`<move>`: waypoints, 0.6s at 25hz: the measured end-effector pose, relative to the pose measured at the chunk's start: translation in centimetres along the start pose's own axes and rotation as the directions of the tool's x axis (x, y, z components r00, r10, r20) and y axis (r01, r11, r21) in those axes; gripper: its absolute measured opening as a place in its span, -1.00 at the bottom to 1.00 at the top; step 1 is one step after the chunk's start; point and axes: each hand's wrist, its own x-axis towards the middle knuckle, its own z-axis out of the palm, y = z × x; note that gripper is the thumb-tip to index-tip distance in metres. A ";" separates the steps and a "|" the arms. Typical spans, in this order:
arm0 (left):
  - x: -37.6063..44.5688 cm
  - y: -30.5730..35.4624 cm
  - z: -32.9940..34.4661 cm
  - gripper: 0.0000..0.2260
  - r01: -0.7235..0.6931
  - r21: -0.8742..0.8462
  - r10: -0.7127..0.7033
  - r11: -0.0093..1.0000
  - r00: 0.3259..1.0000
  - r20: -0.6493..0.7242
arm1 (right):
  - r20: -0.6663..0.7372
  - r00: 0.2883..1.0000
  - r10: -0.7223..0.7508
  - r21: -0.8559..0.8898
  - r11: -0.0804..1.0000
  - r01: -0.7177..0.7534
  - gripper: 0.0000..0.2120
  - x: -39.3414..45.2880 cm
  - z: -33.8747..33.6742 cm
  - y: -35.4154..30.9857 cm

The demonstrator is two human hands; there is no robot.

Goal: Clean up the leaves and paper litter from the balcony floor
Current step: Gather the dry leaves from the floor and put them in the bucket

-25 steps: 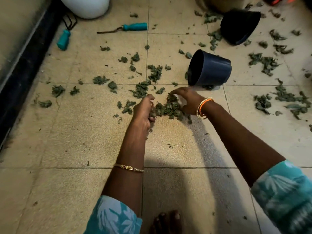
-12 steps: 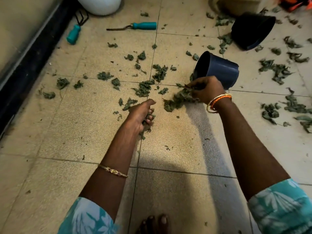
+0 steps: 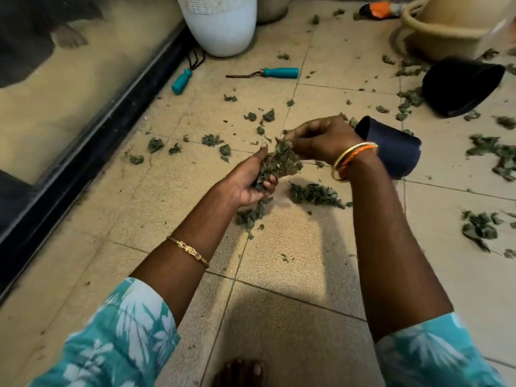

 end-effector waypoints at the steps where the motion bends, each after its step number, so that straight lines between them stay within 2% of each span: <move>1: -0.3 0.0 0.1 -0.59 -0.010 -0.020 0.011 1.000 1.000 0.009 | -0.020 0.999 -0.049 -0.221 0.974 0.043 -0.92 0.1 1.5 0.0; 2: -0.5 -0.2 0.1 -0.57 -0.020 -0.016 0.020 1.000 1.000 0.000 | -0.055 0.992 -0.117 -0.406 0.910 0.085 -0.90 0.0 3.2 0.3; 3: -0.9 -0.6 0.1 -0.58 -0.028 0.013 0.029 1.000 0.999 -0.031 | -0.084 0.979 -0.186 -0.507 0.854 0.118 -0.85 -0.3 5.0 0.7; 5: -1.1 -1.7 -0.5 -0.63 -0.050 0.065 0.059 0.997 0.987 -0.148 | -0.068 0.968 -0.242 -0.556 0.815 0.165 -0.76 -1.5 8.2 1.5; 7: -1.2 -2.6 -1.8 -0.66 -0.040 0.061 0.054 0.997 0.969 -0.243 | 0.063 0.980 -0.190 -0.475 0.857 0.197 -0.72 -2.7 9.5 2.0; 9: -1.5 -3.2 -3.6 -0.67 -0.012 0.090 0.038 0.996 0.955 -0.294 | 0.184 0.978 -0.101 -0.286 0.946 0.151 -0.72 -2.7 8.8 2.4; 11: -2.0 -3.1 -5.4 -0.72 -0.016 0.088 0.046 0.996 0.935 -0.352 | 0.079 0.993 -0.089 -0.235 0.966 0.105 -0.75 -0.9 7.2 3.5; 13: -2.5 -2.8 -6.7 -0.80 -0.020 0.048 0.037 0.999 0.918 -0.396 | -0.117 0.990 -0.077 -0.374 0.927 0.028 -0.66 1.8 5.4 5.7; 15: -2.4 -2.7 -7.7 -0.82 -0.025 -0.025 0.013 0.999 0.919 -0.393 | -0.210 0.977 0.021 -0.554 0.821 -0.137 -0.42 4.2 3.9 8.2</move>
